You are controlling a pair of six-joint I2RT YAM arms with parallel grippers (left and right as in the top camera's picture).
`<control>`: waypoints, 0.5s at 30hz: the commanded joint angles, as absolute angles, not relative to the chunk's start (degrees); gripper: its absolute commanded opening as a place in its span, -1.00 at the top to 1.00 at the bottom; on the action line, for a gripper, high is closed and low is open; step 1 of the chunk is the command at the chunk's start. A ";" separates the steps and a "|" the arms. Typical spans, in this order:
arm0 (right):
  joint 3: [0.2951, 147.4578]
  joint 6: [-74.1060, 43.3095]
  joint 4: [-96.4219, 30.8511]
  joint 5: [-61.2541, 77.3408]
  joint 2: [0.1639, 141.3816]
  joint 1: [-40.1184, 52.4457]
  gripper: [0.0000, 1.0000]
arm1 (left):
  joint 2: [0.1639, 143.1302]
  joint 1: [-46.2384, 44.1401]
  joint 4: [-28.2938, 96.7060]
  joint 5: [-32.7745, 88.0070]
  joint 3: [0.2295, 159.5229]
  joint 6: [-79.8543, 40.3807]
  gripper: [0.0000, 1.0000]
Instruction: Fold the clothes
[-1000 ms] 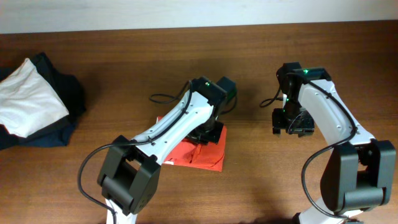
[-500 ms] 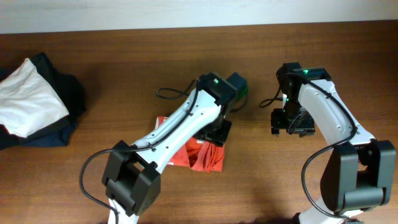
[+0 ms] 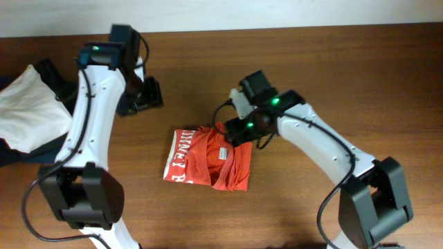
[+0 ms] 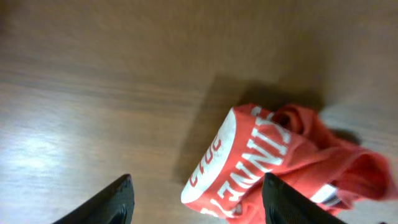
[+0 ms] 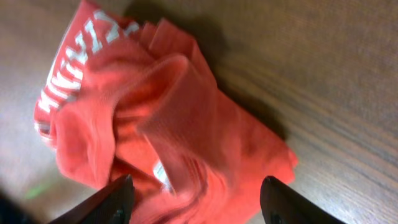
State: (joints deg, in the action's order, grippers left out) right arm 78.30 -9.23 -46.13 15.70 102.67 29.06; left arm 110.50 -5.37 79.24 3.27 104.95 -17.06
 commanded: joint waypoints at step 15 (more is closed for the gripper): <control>78.54 -34.79 -42.76 6.90 106.83 31.77 0.73 | 110.13 -5.45 69.60 6.26 87.99 -15.42 -0.31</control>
